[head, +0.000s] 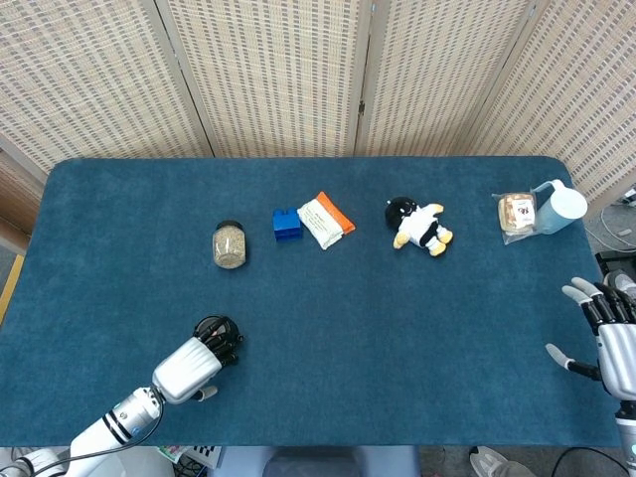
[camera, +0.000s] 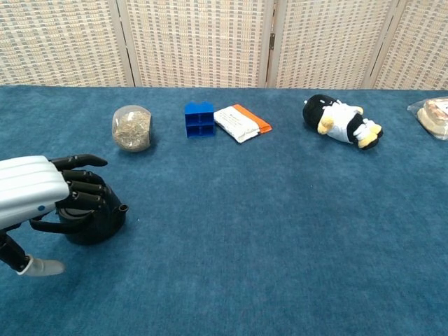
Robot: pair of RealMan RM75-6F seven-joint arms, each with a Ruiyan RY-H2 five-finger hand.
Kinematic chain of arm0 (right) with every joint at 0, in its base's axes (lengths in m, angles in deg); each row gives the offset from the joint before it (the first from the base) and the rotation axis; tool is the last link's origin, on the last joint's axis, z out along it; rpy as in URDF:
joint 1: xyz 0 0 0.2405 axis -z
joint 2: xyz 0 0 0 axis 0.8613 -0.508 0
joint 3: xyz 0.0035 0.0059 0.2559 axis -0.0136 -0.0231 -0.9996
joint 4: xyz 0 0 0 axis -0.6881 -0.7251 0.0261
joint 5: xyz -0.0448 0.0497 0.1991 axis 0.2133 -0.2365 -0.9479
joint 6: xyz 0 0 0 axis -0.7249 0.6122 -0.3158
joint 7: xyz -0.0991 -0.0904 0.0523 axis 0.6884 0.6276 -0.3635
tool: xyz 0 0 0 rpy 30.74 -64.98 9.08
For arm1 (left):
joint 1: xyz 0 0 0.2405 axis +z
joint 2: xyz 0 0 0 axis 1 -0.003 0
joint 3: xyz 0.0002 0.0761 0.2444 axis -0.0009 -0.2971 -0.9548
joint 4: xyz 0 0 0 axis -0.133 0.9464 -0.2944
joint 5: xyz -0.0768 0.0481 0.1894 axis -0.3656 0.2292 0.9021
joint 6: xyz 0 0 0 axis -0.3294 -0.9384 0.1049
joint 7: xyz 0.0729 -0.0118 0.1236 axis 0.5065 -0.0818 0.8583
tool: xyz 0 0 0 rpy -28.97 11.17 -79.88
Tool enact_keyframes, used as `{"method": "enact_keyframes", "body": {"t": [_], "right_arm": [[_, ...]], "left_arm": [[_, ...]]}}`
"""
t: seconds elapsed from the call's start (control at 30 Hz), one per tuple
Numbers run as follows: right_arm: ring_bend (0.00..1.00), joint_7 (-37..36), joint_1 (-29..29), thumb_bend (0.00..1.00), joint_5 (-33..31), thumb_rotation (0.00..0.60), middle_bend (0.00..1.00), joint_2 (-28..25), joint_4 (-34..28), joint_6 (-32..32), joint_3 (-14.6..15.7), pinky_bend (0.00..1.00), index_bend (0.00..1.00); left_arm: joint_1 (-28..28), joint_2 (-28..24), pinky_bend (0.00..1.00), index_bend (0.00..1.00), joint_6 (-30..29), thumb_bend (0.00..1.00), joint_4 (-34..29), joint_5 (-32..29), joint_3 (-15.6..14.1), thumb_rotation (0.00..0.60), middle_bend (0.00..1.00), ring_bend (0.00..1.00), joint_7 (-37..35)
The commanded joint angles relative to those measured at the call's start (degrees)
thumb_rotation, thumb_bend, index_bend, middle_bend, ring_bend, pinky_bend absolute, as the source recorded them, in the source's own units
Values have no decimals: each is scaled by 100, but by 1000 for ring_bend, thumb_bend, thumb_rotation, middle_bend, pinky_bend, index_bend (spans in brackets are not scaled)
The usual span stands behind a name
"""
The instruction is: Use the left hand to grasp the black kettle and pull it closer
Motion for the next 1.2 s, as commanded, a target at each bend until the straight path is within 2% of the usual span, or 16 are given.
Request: {"method": "enact_keyframes", "body": {"t": [0.03, 0.67, 0.87, 1.03, 1.2], "right_arm": [[114, -1, 5, 133, 5, 600, 174, 1, -1, 9, 1, 116, 210], [114, 12, 64, 133, 40, 600, 174, 23, -18, 91, 22, 116, 210], [114, 12, 88, 134, 69, 600, 174, 23, -32, 129, 33, 116, 210], [114, -5, 100, 133, 94, 600, 174, 23, -28, 149, 43, 116, 210], [114, -40, 101, 133, 108, 600, 174, 14, -19, 168, 31, 116, 210]], "left_arm": [[33, 16, 4, 401, -52, 153, 74, -49, -16, 600, 321, 196, 79], [157, -115, 4, 428, -150, 152, 188, -326, -92, 600, 358, 196, 359], [210, -163, 4, 427, -365, 152, 96, -295, -122, 600, 361, 200, 60], [342, -184, 4, 366, -601, 152, -30, -428, -67, 600, 350, 201, -88], [585, -152, 4, 351, -905, 152, -144, -716, 86, 600, 345, 291, 169]]}}
